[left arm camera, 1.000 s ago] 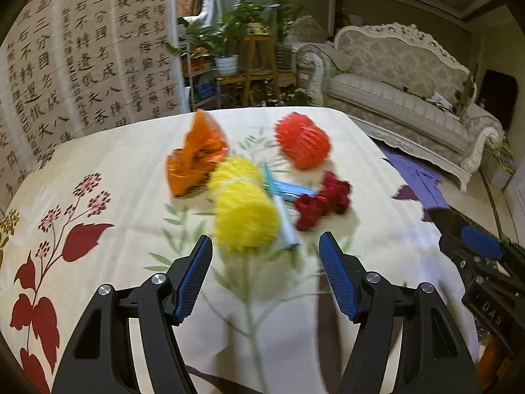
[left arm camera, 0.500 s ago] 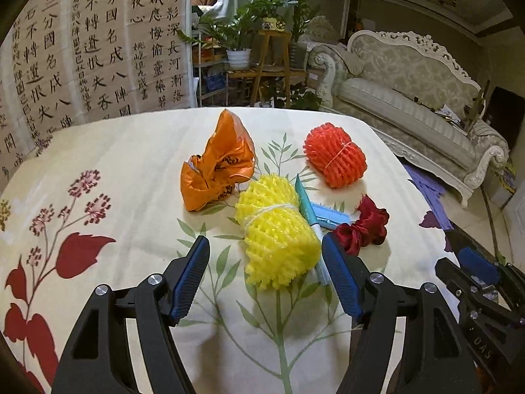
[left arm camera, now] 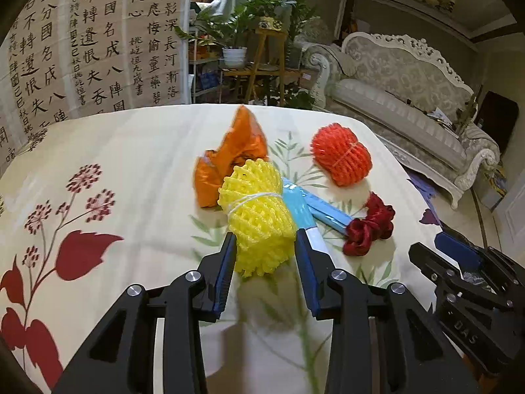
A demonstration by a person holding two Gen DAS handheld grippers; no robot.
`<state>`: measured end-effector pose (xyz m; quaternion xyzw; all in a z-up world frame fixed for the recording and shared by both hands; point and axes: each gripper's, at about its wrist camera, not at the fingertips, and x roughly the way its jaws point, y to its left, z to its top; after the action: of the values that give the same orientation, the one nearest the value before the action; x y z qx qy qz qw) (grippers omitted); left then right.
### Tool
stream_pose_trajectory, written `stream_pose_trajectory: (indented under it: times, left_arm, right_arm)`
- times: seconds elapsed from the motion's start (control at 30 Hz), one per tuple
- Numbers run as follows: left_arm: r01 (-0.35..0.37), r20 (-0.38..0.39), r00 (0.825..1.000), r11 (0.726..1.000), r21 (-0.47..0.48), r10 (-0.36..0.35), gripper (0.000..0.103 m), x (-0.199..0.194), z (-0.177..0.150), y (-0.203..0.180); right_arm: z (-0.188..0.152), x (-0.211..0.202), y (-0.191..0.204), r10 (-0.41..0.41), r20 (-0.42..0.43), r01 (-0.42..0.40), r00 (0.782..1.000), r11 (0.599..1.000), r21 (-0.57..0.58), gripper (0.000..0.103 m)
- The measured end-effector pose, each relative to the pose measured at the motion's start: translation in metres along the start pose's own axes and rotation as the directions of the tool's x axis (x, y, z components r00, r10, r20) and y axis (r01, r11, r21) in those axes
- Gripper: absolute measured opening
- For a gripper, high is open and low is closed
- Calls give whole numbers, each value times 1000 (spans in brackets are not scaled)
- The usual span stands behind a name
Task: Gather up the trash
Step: 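Grasp the yellow foam net with the left gripper while the right gripper grasps the red cloth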
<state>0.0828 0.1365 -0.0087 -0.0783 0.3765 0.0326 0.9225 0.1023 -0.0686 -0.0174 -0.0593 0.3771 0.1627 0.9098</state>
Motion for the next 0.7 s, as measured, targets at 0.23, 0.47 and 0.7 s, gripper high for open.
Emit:
stream_pose_trajectory:
  times: [0.23, 0.47, 0.7]
  left_arm:
    - [-56, 24, 998, 998, -21, 57, 37, -17, -6, 31]
    - [-109, 24, 994, 992, -62, 111, 37, -22, -10, 61]
    - [-111, 22, 993, 990, -85, 114, 37, -21, -12, 74]
  right_arm:
    - [12, 3, 18, 29, 13, -29, 999, 1000, -10, 53]
    - [26, 17, 34, 42, 20, -41, 999, 999, -6, 63]
    - [25, 33, 30, -2, -45, 1, 999, 1000, -6, 63]
